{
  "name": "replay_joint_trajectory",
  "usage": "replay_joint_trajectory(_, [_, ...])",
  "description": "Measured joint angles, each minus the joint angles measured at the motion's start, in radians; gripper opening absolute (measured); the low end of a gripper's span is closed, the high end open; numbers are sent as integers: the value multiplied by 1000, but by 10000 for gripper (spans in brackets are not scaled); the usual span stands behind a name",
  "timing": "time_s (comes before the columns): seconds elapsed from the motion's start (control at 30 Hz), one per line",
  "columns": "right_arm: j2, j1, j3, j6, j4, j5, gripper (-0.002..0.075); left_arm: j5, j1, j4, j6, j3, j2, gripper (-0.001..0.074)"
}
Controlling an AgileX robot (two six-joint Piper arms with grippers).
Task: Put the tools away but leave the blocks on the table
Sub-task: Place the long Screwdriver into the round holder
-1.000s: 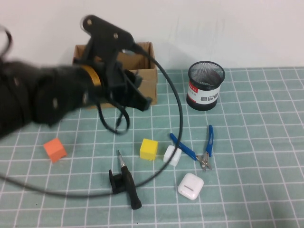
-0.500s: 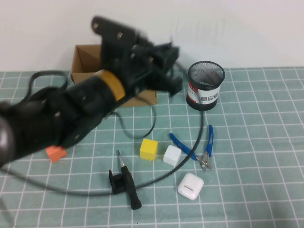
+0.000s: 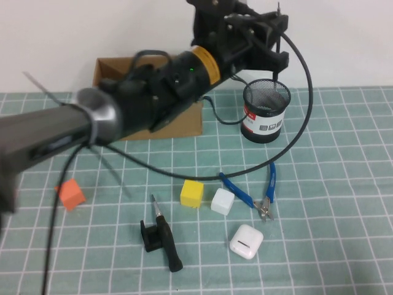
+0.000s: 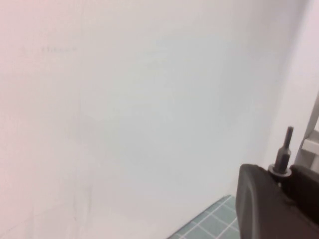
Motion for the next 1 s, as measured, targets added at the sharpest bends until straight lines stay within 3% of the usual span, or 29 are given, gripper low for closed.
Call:
replay_joint_trajectory(0.47, [0, 0, 0, -2, 0, 0, -7, 38, 6, 7, -1, -288, 293, 58])
replay_joint_trajectory(1.0, [0, 0, 0, -2, 0, 0, -7, 44, 17, 19, 52, -304, 347, 58])
